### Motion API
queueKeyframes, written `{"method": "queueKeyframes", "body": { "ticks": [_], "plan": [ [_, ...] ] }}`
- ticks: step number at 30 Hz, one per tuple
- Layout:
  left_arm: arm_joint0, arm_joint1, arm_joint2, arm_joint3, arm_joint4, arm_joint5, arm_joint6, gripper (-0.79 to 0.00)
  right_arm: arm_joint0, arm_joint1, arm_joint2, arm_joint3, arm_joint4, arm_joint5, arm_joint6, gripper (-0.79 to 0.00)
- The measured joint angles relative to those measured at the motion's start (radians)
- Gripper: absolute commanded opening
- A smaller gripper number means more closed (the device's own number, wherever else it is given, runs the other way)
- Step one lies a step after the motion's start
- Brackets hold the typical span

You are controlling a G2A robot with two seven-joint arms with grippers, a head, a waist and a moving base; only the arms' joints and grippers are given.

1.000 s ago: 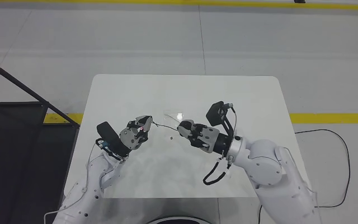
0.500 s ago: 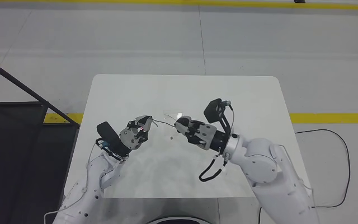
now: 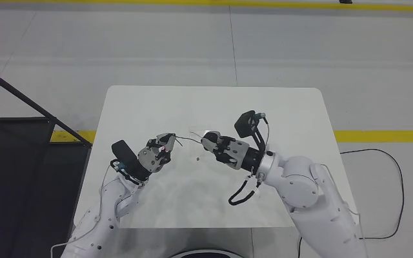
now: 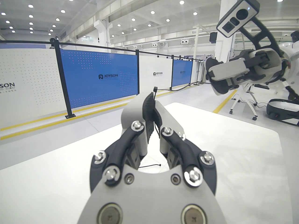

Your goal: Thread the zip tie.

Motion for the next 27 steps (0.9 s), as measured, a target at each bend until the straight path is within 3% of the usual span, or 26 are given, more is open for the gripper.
{"method": "queueKeyframes", "body": {
  "ticks": [27],
  "plan": [
    [0.0, 0.0, 0.0, 0.0, 0.0, 0.0, 0.0, -0.785, 0.024, -0.01, -0.033, -0.007, 0.0, 0.032, -0.039, -0.785]
  ]
}}
